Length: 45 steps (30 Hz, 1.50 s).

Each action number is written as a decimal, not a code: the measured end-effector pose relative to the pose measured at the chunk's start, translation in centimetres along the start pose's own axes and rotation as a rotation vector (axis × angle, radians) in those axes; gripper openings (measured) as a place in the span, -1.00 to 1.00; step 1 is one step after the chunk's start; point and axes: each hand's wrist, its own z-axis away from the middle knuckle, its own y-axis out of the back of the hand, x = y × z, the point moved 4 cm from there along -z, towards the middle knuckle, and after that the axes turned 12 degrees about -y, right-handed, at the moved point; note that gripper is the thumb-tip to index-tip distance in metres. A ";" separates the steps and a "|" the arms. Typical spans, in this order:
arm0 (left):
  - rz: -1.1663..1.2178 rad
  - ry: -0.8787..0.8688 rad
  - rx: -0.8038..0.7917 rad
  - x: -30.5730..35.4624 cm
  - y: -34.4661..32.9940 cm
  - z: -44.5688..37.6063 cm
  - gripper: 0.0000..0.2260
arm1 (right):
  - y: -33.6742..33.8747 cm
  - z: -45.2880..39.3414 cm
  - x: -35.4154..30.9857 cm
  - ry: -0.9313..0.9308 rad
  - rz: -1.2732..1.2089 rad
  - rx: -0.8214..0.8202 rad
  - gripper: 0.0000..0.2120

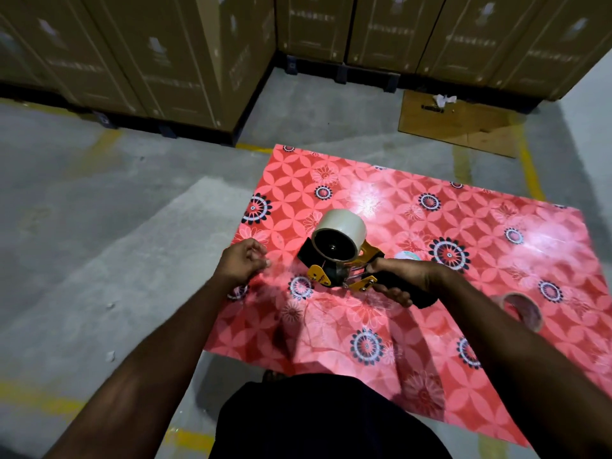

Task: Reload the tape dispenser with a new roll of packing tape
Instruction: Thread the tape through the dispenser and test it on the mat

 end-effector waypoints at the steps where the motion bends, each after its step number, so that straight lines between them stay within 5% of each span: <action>1: -0.032 -0.018 0.016 -0.1 0.2 0.0 -0.82 | -0.2 -0.2 -0.3 -0.001 0.009 0.003 -0.57; 9: -0.241 -0.115 0.034 -1.5 0.1 -0.1 -0.76 | -1.6 -2.7 -1.4 -0.051 0.022 0.041 -0.55; 13: -0.352 -0.318 0.158 -1.4 0.5 0.5 -0.67 | -1.8 -3.2 -1.1 -0.066 0.044 0.047 -0.54; 18: -0.438 -0.241 0.178 -2.3 0.2 0.6 -0.77 | -1.9 -3.2 -1.1 -0.055 0.032 0.052 -0.56; 21: -0.523 -0.337 0.179 -1.6 -1.0 1.5 -0.92 | -1.6 -2.9 -1.2 -0.054 0.048 0.079 -0.57; 25: -0.679 -0.459 0.050 -2.0 -3.5 3.4 -0.80 | -1.0 -2.5 -0.7 -0.090 0.071 0.117 -0.57; 30: -0.610 -0.382 0.157 -2.4 -3.9 4.8 -0.72 | -0.9 -2.3 -0.6 -0.097 0.071 0.111 -0.56; 37: -0.836 -0.506 -0.287 -3.5 -5.9 5.1 -0.46 | -0.9 -1.3 -1.7 -0.094 0.102 0.107 -0.56; 45: -0.937 -0.486 -0.320 -1.3 -7.1 3.8 -0.41 | -1.0 -0.9 -2.3 -0.096 0.127 0.105 -0.53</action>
